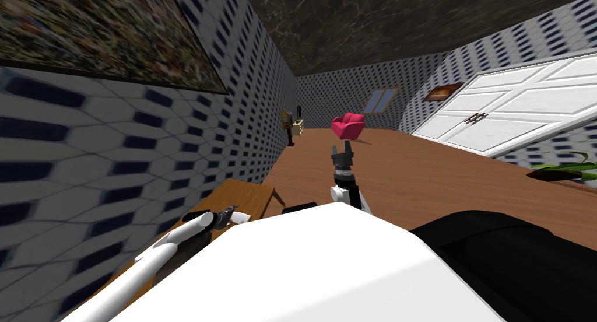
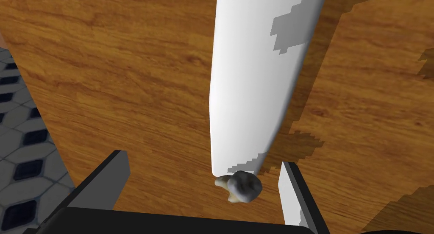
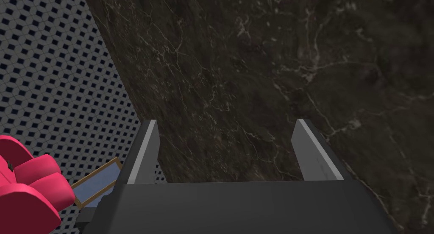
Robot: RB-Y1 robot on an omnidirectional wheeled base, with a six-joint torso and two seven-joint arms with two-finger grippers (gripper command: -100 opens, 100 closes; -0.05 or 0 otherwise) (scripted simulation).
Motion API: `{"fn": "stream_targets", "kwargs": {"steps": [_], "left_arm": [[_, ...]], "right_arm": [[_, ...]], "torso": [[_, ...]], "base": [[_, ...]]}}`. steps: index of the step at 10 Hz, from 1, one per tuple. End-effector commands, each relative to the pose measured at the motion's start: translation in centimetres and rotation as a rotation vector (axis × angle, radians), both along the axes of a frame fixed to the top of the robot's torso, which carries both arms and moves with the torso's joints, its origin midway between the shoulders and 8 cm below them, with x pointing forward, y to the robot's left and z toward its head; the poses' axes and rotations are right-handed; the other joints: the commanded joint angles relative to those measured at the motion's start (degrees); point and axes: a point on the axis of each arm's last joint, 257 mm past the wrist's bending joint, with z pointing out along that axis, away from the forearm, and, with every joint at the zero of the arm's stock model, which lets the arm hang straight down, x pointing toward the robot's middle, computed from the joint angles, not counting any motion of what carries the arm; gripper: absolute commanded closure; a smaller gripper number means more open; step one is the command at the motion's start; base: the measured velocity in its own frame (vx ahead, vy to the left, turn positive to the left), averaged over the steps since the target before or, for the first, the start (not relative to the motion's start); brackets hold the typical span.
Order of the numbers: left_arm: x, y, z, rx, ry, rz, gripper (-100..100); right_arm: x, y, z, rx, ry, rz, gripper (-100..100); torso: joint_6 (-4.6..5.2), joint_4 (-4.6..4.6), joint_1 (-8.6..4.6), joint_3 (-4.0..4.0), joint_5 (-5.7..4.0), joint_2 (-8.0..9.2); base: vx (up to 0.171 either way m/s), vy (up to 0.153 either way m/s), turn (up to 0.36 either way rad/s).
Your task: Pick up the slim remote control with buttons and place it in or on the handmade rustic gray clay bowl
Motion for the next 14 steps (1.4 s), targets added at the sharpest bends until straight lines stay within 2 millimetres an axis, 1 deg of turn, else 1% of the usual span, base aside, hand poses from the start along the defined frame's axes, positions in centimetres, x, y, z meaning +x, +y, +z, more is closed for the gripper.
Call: {"fn": "stream_targets", "kwargs": {"steps": [1,3,4,5,6,7,8,9,10,12,13,14], "left_arm": [[-2.2,0.2,-0.9,-0.015,0.063,0.012,-100],[-6.1,0.3,-2.2,-0.042,0.156,0.032,-100],[-6.1,0.3,-2.2,-0.042,0.156,0.032,-100],[-9.4,-0.1,-3.2,-0.069,0.231,0.047,-100],[-10.7,-0.5,-3.7,-0.082,0.26,0.053,-100],[-12.7,-1.6,-4.6,-0.109,0.301,0.059,-100],[-11.3,-1.1,-4.3,-0.094,0.274,0.056,-100],[-11.5,-1.2,-4.4,-0.097,0.28,0.055,0],[-11.7,-2.0,-5.4,-0.097,0.277,0.06,-100],[-11.9,-3.0,-6.6,-0.098,0.275,0.064,-100],[-11.8,-2.6,-6.3,-0.099,0.277,0.063,-100],[-11.8,-2.7,-6.4,-0.098,0.276,0.063,100]], "right_arm": [[0.0,0.0,0.0,0.0,0.0,0.0,0],[0.0,0.0,0.0,0.0,0.0,0.0,0],[0.0,0.0,0.0,0.0,0.0,0.0,0],[0.0,0.0,0.0,0.0,0.0,0.0,0],[0.0,0.0,0.0,0.0,0.0,0.0,0],[0.0,0.0,0.0,0.0,0.0,0.0,0],[0.0,0.0,0.0,0.0,0.0,0.0,0],[0.0,0.0,0.0,0.0,0.0,0.0,0],[0.0,0.0,0.0,0.0,0.0,0.0,0],[0.0,0.0,0.0,0.0,0.0,0.0,0],[0.0,0.0,0.0,0.0,0.0,0.0,0],[0.0,0.0,0.0,0.0,0.0,0.0,0]], "torso": [[0.0,0.0,0.0,0.0,0.0,0.0],[0.03,-0.01,0.1,-0.04,0.02,-0.07],[0.03,-0.02,0.19,-0.06,0.04,-0.1],[-0.03,-0.01,0.11,-0.03,0.03,-0.05],[0.04,-0.02,0.11,-0.05,0.02,-0.09],[0.0,-0.03,0.16,-0.07,0.04,-0.12],[0.02,-0.03,0.11,-0.07,0.04,-0.13],[-0.04,-0.02,-0.03,-0.04,0.0,-0.07],[-0.03,0.0,-0.13,-0.01,-0.03,-0.02],[-0.03,0.01,0.01,0.02,0.0,0.03],[-0.03,0.01,0.06,0.03,0.02,0.05],[-0.03,0.01,-0.05,0.03,-0.01,0.04]], "base": [[0.019,0.045,-0.207],[0.039,0.082,-0.272],[0.024,0.068,-0.091],[0.042,0.067,-0.304],[0.045,0.088,-0.235],[0.039,0.071,-0.229],[0.016,0.032,-0.053],[0.003,0.007,0.008],[-0.005,0.031,-0.03],[-0.009,0.062,-0.033],[-0.006,0.03,-0.011],[-0.004,0.007,0.016]]}}
